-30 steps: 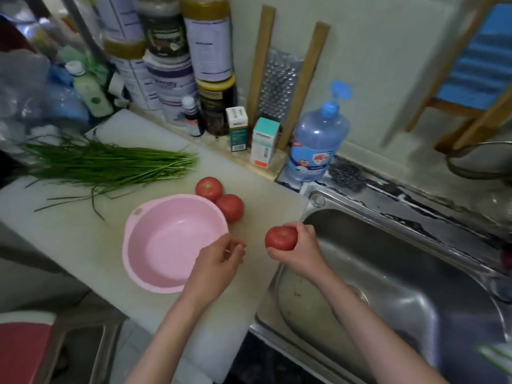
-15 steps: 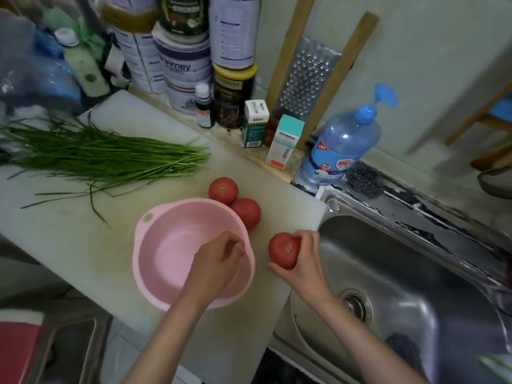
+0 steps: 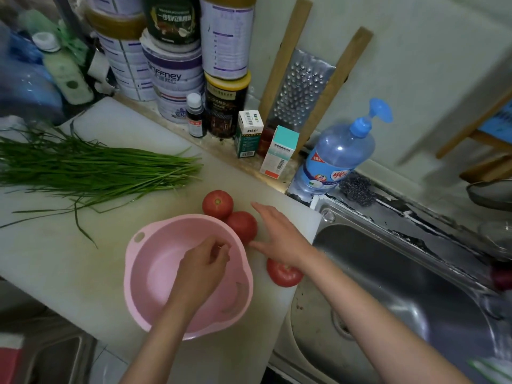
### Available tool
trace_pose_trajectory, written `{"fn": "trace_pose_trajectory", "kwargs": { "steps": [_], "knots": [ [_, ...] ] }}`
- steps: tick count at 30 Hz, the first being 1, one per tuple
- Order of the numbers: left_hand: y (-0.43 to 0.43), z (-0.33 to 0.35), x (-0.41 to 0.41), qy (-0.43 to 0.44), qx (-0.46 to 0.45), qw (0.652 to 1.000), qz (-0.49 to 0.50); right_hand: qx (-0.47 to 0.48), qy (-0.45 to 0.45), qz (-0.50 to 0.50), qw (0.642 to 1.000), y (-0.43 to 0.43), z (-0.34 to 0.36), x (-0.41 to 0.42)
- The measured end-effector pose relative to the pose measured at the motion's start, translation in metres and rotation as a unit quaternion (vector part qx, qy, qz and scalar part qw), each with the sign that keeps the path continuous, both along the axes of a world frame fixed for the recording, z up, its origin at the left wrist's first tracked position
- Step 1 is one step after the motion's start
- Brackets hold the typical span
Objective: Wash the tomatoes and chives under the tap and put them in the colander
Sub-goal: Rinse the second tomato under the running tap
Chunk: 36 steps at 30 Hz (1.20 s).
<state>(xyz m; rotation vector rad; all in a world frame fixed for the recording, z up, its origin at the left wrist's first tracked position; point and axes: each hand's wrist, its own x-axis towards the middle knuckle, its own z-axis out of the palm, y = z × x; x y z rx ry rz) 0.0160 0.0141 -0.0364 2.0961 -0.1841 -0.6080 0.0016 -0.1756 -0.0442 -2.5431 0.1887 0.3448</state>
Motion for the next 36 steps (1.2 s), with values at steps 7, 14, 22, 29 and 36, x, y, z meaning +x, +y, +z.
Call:
{"fn": "trace_pose_trajectory", "kwargs": {
  "steps": [7, 14, 22, 29, 36],
  "knots": [
    [0.0, -0.001, 0.004, 0.012, -0.019, 1.0, 0.017, -0.011, 0.014, 0.0, 1.0, 0.017, -0.033, 0.029],
    [-0.012, 0.013, 0.006, -0.016, -0.064, 0.997, 0.038, 0.068, -0.088, -0.136, 0.984, -0.006, 0.006, -0.006],
    [-0.104, 0.049, -0.026, -0.049, -0.183, 0.98, -0.052, 0.563, -0.084, -0.371, 0.733, -0.043, 0.076, -0.12],
    [-0.193, 0.058, -0.112, 0.106, -0.253, 0.937, -0.215, 0.663, -0.11, -0.445, 0.592, -0.092, 0.091, -0.211],
    [-0.278, 0.054, -0.197, 0.213, -0.155, 0.91, -0.319, 0.461, -0.051, -0.523, 0.715, -0.168, 0.074, -0.295]
  ]
}}
